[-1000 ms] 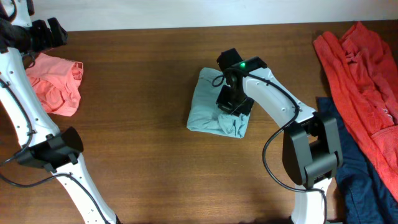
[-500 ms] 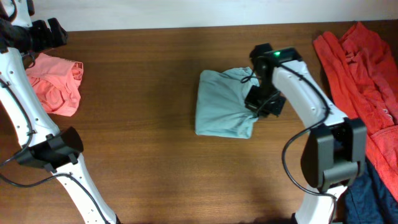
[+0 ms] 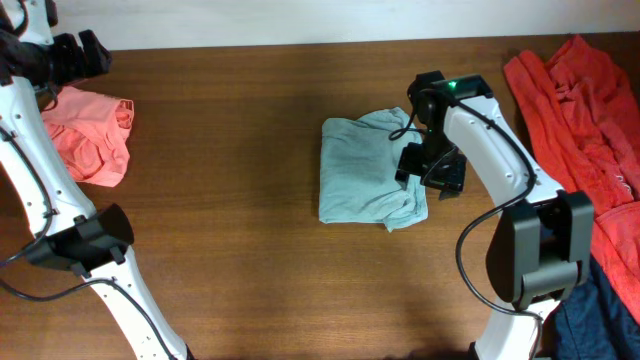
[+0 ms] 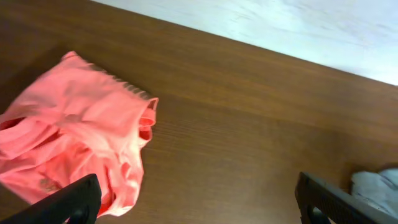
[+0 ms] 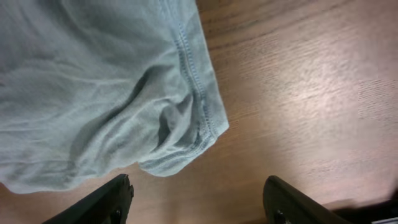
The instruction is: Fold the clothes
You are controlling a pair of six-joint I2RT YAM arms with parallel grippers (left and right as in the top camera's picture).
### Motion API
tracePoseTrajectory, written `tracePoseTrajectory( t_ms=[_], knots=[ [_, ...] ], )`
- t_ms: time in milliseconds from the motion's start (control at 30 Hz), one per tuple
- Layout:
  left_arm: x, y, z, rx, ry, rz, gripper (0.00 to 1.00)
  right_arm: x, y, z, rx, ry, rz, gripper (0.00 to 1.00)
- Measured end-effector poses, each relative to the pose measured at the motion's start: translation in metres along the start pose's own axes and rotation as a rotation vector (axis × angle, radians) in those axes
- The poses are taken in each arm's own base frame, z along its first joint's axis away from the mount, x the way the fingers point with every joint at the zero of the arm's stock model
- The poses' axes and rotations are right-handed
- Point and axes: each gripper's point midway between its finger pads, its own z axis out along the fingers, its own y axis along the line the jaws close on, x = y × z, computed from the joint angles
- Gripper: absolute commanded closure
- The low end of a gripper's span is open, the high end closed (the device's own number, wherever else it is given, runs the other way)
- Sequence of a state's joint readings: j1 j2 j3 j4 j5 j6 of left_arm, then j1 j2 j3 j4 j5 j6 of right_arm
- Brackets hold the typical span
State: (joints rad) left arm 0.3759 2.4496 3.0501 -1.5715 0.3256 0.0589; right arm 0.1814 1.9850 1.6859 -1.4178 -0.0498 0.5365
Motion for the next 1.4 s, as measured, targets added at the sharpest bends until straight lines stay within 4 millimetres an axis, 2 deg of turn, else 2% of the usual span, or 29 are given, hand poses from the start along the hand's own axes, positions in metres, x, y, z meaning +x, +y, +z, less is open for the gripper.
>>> tracePoseTrajectory(
  t_ms=[33, 133, 267, 300, 400, 467, 567, 633, 767, 900, 1000, 1033, 1067, 1133, 1267, 1400],
  knots=[
    [0.001, -0.003, 0.0, 0.012, 0.003, 0.007, 0.01, -0.006, -0.003, -0.005, -0.012, -0.013, -0.001, 0.16],
    [0.006, -0.02, 0.003, 0.051, 0.029, 0.031, 0.01, -0.029, -0.013, -0.034, -0.089, -0.08, 0.002, 0.01],
    [0.019, -0.059, 0.011, 0.106, 0.081, 0.09, 0.01, -0.062, -0.039, -0.1, -0.244, -0.247, 0.014, 0.01],
    [0.022, -0.074, 0.014, 0.125, 0.095, 0.12, 0.01, -0.069, -0.049, -0.123, -0.283, -0.311, 0.014, 0.01],
    [0.038, -0.117, 0.02, 0.182, 0.143, 0.22, 0.01, -0.076, -0.076, -0.166, -0.332, -0.429, 0.026, 0.01],
    [0.049, -0.147, 0.023, 0.22, 0.17, 0.291, 0.01, -0.076, -0.088, -0.18, -0.341, -0.473, 0.019, 0.01],
    [0.067, -0.189, 0.031, 0.276, 0.211, 0.4, 0.01, -0.076, -0.102, -0.184, -0.344, -0.482, 0.02, 0.01],
    [0.087, -0.217, 0.04, 0.315, 0.262, 0.476, 0.01, -0.077, -0.109, -0.182, -0.342, -0.476, 0.024, 0.02],
    [0.144, -0.264, 0.063, 0.39, 0.419, 0.639, 0.01, -0.079, -0.123, -0.181, -0.339, -0.479, 0.047, 0.01],
    [0.214, -0.293, 0.082, 0.448, 0.612, 0.786, 0.04, -0.08, -0.126, -0.181, -0.334, -0.48, 0.045, 0.01],
    [0.259, -0.302, 0.089, 0.446, 0.739, 0.87, 0.11, -0.08, -0.126, -0.181, -0.333, -0.481, 0.039, 0.01],
    [0.271, -0.303, 0.091, 0.442, 0.769, 0.896, 0.11, -0.08, -0.126, -0.181, -0.333, -0.481, 0.039, 0.01],
    [0.282, -0.305, 0.093, 0.439, 0.798, 0.917, 0.16, -0.08, -0.126, -0.181, -0.332, -0.481, 0.037, 0.01],
    [0.301, -0.308, 0.099, 0.436, 0.834, 0.952, 0.16, -0.079, -0.126, -0.181, -0.333, -0.481, 0.037, 0.01],
    [0.318, -0.307, 0.113, 0.424, 0.859, 0.964, 0.16, -0.079, -0.126, -0.181, -0.331, -0.48, 0.032, 0.01],
    [0.321, -0.305, 0.127, 0.389, 0.844, 0.933, 0.16, -0.079, -0.126, -0.181, -0.33, -0.481, 0.027, 0.01]
  ],
)
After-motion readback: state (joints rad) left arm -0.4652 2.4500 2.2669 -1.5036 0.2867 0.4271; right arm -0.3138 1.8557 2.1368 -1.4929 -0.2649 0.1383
